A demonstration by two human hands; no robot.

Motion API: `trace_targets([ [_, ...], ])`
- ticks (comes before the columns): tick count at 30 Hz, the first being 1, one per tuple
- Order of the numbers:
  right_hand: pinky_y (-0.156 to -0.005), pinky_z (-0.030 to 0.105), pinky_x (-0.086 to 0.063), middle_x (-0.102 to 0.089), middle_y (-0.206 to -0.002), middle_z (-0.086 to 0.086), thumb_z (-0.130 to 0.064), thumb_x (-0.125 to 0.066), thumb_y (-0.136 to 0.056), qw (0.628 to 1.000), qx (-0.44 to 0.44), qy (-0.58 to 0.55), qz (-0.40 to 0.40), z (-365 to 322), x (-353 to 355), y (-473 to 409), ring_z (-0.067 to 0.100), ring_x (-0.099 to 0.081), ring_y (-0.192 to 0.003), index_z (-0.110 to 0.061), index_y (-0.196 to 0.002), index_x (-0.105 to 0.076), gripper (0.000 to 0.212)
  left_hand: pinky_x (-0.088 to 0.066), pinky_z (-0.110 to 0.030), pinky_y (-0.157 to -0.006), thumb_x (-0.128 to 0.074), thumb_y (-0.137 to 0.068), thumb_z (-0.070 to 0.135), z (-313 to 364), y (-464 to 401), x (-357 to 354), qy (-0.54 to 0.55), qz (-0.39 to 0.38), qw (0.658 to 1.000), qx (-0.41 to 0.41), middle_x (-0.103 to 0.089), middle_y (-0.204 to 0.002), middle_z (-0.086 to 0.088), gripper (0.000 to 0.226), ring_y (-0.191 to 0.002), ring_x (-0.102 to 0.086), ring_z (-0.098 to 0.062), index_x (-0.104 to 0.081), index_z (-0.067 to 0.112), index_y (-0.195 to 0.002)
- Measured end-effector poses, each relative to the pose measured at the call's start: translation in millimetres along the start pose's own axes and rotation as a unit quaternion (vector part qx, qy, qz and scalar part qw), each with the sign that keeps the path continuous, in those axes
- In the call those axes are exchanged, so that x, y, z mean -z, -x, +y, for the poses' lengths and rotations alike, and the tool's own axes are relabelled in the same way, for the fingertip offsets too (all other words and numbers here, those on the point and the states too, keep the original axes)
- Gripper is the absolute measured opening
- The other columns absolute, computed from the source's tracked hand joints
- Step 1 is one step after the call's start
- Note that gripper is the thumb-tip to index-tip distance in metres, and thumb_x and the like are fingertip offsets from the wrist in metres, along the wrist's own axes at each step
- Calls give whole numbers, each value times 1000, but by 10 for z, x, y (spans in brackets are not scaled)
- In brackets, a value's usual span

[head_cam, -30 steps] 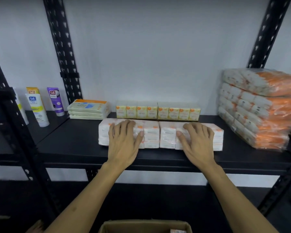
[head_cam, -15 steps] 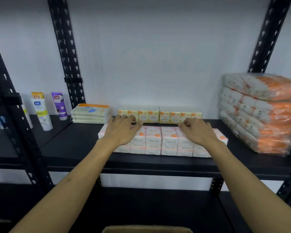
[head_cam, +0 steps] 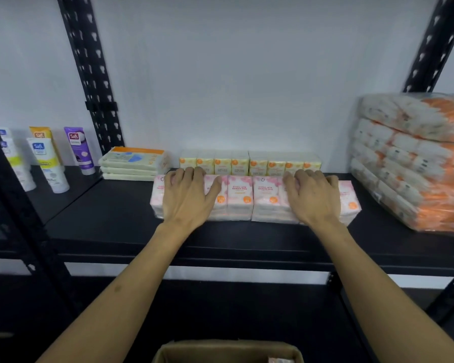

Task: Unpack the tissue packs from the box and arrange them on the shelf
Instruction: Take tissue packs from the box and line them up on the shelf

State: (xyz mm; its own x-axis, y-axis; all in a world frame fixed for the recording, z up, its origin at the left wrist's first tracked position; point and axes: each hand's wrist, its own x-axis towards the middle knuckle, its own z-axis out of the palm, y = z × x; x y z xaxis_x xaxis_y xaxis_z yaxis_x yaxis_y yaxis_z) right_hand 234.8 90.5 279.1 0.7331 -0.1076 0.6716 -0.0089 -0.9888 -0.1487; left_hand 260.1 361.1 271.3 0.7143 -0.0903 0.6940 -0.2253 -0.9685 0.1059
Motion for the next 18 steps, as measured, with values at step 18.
trace_targets([
  [18,-126,53,1,-44,-157,6,-43,-25,-108,998,37,15,56,-5,-142,412,27,-23,-154,-15,-150,-48,55,-25,-40,-109,-49,-95,51,-69,256,-77,86,19,995,-48,-56,-131,1,43,-123,-48,-22,-56,22,-125],
])
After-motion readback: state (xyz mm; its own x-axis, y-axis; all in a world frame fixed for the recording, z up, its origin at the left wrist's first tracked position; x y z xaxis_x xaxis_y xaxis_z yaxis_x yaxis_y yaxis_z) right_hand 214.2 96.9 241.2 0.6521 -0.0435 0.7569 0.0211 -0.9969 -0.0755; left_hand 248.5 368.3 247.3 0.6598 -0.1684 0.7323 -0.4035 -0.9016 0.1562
